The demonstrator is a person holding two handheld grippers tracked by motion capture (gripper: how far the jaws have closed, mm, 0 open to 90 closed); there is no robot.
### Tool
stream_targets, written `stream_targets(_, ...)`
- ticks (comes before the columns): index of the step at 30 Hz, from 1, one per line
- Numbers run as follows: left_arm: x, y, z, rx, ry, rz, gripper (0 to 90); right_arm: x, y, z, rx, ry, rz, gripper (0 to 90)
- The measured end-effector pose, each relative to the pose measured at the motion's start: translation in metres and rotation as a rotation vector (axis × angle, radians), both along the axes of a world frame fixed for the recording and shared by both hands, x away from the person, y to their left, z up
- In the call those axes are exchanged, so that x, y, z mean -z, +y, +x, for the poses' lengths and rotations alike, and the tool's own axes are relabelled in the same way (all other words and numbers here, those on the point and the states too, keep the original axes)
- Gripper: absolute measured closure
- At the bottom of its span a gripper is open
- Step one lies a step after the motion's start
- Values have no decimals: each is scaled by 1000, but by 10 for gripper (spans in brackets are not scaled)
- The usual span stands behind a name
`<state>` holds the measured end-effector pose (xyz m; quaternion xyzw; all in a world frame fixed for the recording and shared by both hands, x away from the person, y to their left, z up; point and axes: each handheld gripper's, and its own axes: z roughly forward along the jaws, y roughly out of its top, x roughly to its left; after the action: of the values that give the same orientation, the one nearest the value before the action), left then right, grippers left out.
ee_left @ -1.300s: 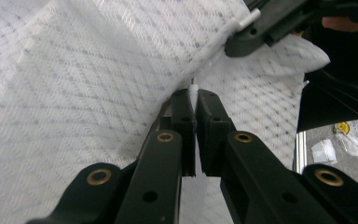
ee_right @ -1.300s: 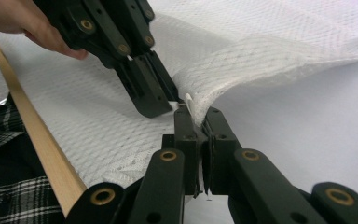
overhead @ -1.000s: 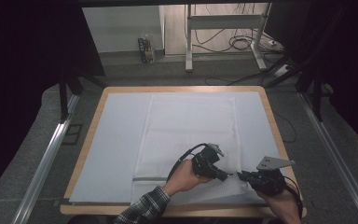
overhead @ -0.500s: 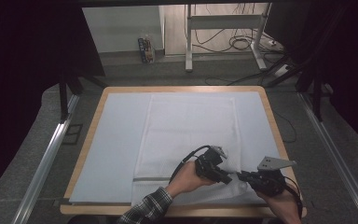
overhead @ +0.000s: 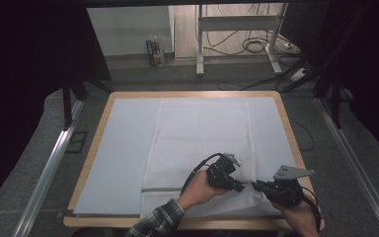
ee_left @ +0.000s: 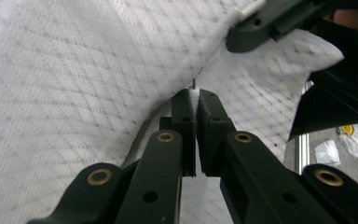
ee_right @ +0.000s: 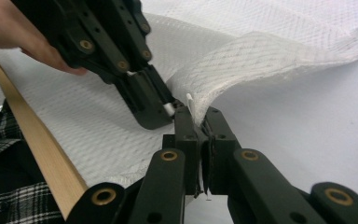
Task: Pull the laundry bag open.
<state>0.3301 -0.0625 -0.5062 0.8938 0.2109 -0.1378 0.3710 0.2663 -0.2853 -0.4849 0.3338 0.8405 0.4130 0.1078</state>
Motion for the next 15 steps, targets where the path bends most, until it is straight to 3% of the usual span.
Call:
stream_targets(5,0,3,-2,20,-3,22,877,1,3,-1,8,-13,-40,857)
stream_targets(15,-2,15,0,17,2,34,878,1,4,-1,23,-12,-53,860)
